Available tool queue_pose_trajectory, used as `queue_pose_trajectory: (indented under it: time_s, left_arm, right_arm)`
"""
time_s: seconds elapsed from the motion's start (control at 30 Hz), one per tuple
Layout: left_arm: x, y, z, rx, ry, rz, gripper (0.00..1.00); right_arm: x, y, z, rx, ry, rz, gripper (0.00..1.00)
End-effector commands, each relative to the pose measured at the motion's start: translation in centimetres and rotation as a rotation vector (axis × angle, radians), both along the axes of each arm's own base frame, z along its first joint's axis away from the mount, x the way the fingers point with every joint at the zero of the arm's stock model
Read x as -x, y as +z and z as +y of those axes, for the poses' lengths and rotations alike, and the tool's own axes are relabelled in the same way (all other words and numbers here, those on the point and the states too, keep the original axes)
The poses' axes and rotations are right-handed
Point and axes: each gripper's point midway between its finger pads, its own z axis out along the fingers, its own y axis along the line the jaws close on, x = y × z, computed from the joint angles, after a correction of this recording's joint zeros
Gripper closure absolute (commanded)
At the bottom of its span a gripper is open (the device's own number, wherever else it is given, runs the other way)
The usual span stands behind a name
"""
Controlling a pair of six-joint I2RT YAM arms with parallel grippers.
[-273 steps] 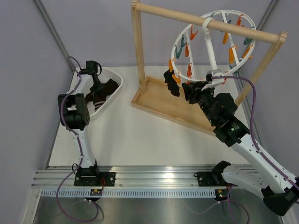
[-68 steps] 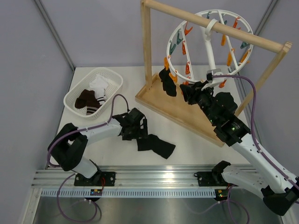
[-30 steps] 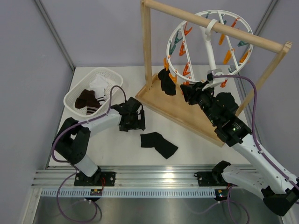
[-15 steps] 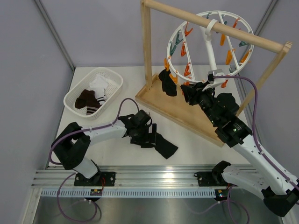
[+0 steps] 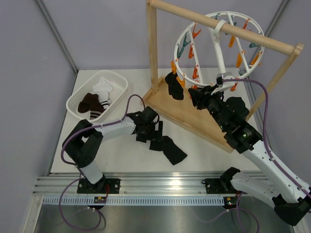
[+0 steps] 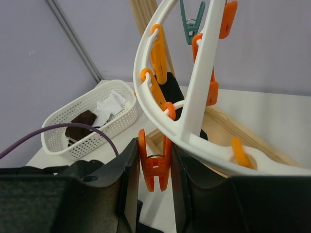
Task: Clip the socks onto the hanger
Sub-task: Move the sock to the center of the board.
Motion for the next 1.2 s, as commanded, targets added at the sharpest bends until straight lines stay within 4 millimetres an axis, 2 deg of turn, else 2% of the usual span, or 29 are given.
queue_pose_trajectory:
  time_s: [0.0,0.13,0.2,0.27,0.3,0.33,0.37,0.4,0.5,0.53,0.6,0.63,0.73,0.9,0.93,1.0,1.03,1.13,1.17]
  left_arm:
    - [-4.4,0.7,3.0,-0.072,0.057,-0.084,0.05]
    - [-7.9,3.7,3.8,-0.064,0.085,-0.169,0.05]
    - [-7.9,4.9,3.3,-0.048,0.081,-0.179,0.05]
    - [-6.3,5.7,1.8,0.020,0.078,-0.141,0.04]
    - [-4.8,4.6,1.9,0.018,0.078,-0.105,0.04]
    - [-4.0,4.9,1.7,0.028,0.085,-0.110,0.04]
    - [-2.6,4.3,1.1,0.032,0.099,-0.088,0.04]
    - [-1.0,2.9,1.8,0.007,0.110,-0.054,0.04]
    - [1.2,1.2,2.7,-0.015,0.176,-0.006,0.10]
    - [2.3,-0.1,3.6,-0.039,0.194,0.025,0.12]
    - [2.9,-0.2,3.6,-0.016,0.236,0.035,0.19]
    - [2.9,-0.5,4.2,-0.040,0.260,0.016,0.21]
    - [3.0,-0.7,4.0,-0.040,0.296,0.013,0.25]
    - [1.5,-1.0,2.5,-0.013,0.343,0.009,0.33]
    - [1.8,-1.8,2.2,-0.032,0.338,0.036,0.35]
    - [1.5,-1.9,1.2,-0.027,0.326,0.042,0.37]
    - [1.6,-2.7,1.2,-0.049,0.322,0.058,0.42]
    - [1.9,-3.2,0.6,-0.056,0.308,0.076,0.51]
    - [2.2,-3.7,0.6,-0.066,0.304,0.085,0.60]
  right_arm:
    - [1.2,-5.4,1.0,0.115,0.072,0.148,1.00]
    - [1.2,-5.5,1.0,0.118,0.075,0.152,1.00]
    - [1.2,-5.3,1.0,0.115,0.075,0.148,1.00]
    - [1.3,-5.3,0.8,0.116,0.071,0.144,1.00]
    - [1.3,-5.3,0.8,0.116,0.072,0.144,1.00]
    - [1.3,-5.1,0.8,0.114,0.069,0.138,1.00]
    - [1.4,-5.0,0.8,0.112,0.074,0.137,1.00]
    - [1.4,-5.0,0.8,0.112,0.074,0.136,1.00]
    - [1.5,-4.7,0.9,0.105,0.083,0.129,1.00]
    - [1.6,-4.7,0.9,0.103,0.083,0.128,1.00]
    - [1.6,-4.6,0.9,0.103,0.088,0.125,1.00]
    - [1.7,-4.6,1.0,0.101,0.091,0.123,1.00]
    - [1.8,-4.4,0.9,0.092,0.094,0.116,1.00]
    - [2.1,-4.4,0.8,0.085,0.095,0.111,1.00]
    - [2.2,-4.4,0.7,0.085,0.095,0.109,1.00]
    - [2.4,-4.0,0.5,0.079,0.094,0.097,1.00]
    - [2.4,-4.0,0.4,0.081,0.088,0.095,1.00]
    - [2.5,-3.9,0.0,0.084,0.078,0.088,1.00]
    - [2.5,-3.9,-0.1,0.085,0.072,0.090,1.00]
